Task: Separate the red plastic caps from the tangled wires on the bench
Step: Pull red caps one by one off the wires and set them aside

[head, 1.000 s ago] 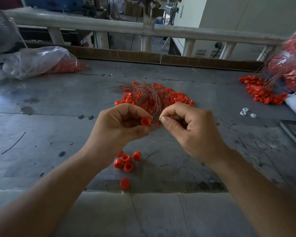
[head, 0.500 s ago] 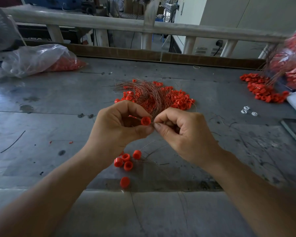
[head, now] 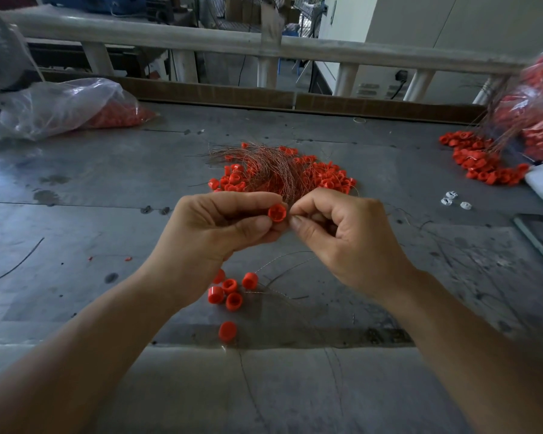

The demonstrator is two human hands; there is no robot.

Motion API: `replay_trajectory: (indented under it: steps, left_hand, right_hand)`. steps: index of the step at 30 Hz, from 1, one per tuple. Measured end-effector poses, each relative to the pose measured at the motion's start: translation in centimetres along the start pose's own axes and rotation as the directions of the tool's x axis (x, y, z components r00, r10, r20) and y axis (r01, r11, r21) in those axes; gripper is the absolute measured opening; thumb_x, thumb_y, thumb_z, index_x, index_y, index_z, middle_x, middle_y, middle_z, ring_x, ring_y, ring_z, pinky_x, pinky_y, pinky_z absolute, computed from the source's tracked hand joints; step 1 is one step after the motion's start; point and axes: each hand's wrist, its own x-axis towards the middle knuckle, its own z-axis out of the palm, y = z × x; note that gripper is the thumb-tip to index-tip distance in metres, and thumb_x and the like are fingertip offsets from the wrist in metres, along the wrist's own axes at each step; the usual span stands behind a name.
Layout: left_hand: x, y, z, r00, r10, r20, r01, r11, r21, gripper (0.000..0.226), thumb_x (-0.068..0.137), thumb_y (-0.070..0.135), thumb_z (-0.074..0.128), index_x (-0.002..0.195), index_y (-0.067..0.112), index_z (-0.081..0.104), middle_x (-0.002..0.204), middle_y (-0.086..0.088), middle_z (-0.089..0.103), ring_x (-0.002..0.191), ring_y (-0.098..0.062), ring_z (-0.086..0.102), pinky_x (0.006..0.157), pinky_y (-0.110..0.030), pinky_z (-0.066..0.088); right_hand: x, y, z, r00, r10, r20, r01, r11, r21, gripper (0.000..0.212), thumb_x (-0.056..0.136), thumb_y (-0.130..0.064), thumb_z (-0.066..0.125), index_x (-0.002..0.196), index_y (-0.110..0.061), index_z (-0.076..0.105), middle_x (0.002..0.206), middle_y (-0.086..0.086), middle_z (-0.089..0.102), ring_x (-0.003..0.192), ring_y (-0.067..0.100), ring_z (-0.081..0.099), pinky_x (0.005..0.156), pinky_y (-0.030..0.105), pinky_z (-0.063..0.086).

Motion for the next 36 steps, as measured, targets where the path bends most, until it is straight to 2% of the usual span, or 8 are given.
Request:
replay_trajectory:
  steps: [14,24,27,30,32,34,36]
  left_hand:
    - [-0.02,0.05,0.09,1.000,-0.005,0.004,0.005,1.000,0.001,0.028,0.062,0.008,0.060,0.089,0.011,0.070,0.084,-0.006,0.074,0.082,-0.020,0.070,0.072,-0.024,0.056]
    - [0.02,-0.03,0.02,1.000,-0.004,0.002,0.004,1.000,-0.005,0.027,0.062,0.005,0.060,0.082,0.015,0.075,0.081,-0.005,0.074,0.079,-0.020,0.070,0.070,-0.024,0.055]
    - [-0.01,0.20,-0.04,1.000,-0.013,0.023,0.014,0.999,-0.035,0.020,0.059,0.012,0.066,0.076,0.015,0.076,0.078,-0.006,0.073,0.076,-0.017,0.071,0.067,-0.022,0.055]
    - [0.05,0.29,-0.16,0.998,-0.037,0.044,0.040,0.997,-0.073,0.025,0.053,0.013,0.068,0.077,0.014,0.076,0.076,-0.006,0.073,0.073,-0.016,0.070,0.064,-0.020,0.055]
    - [0.05,0.27,-0.21,0.997,-0.051,0.050,0.054,0.996,-0.077,0.027,0.053,0.013,0.068,0.079,0.015,0.076,0.076,-0.006,0.073,0.073,-0.015,0.070,0.064,-0.020,0.055]
    - [0.05,0.24,-0.21,0.997,-0.053,0.060,0.057,0.995,-0.078,0.026,0.054,0.013,0.067,0.079,0.015,0.076,0.076,-0.006,0.073,0.074,-0.015,0.070,0.065,-0.020,0.055]
    - [0.07,0.27,-0.20,0.997,-0.047,0.065,0.052,0.995,-0.085,0.025,0.054,0.013,0.067,0.077,0.015,0.076,0.076,-0.005,0.073,0.073,-0.013,0.070,0.065,-0.019,0.054]
  right_hand:
    - [-0.08,-0.03,-0.14,1.000,-0.003,-0.006,0.003,1.000,-0.009,0.011,0.081,-0.016,0.057,0.074,-0.011,0.064,0.054,-0.013,0.051,0.049,0.012,0.049,0.041,0.017,0.037]
    - [-0.09,-0.14,-0.11,1.000,0.002,-0.003,-0.002,1.000,0.009,0.008,0.081,-0.015,0.058,0.074,-0.018,0.061,0.053,-0.016,0.049,0.050,0.007,0.048,0.043,0.013,0.036]
    - [-0.12,-0.26,-0.10,1.000,0.021,-0.002,-0.021,0.997,0.074,0.007,0.080,-0.017,0.058,0.074,-0.019,0.062,0.055,-0.010,0.053,0.052,0.012,0.049,0.044,0.017,0.039]
    - [-0.10,-0.18,-0.08,0.998,0.066,-0.004,-0.064,0.985,0.161,0.008,0.080,-0.017,0.061,0.074,-0.020,0.061,0.060,0.002,0.058,0.054,0.017,0.050,0.049,0.025,0.042]
    - [-0.08,-0.11,-0.12,0.996,0.086,0.005,-0.085,0.981,0.176,0.008,0.081,-0.014,0.062,0.074,-0.018,0.060,0.063,0.005,0.058,0.054,0.014,0.049,0.050,0.026,0.043]
    - [-0.06,-0.07,-0.16,0.994,0.103,0.026,-0.106,0.978,0.178,0.008,0.080,-0.016,0.062,0.073,-0.019,0.060,0.062,-0.002,0.057,0.055,0.008,0.049,0.049,0.022,0.042]
    - [0.04,-0.09,-0.21,0.993,0.111,0.041,-0.117,0.977,0.178,0.009,0.079,-0.018,0.057,0.075,-0.025,0.061,0.065,-0.011,0.055,0.059,0.002,0.051,0.053,0.014,0.039]
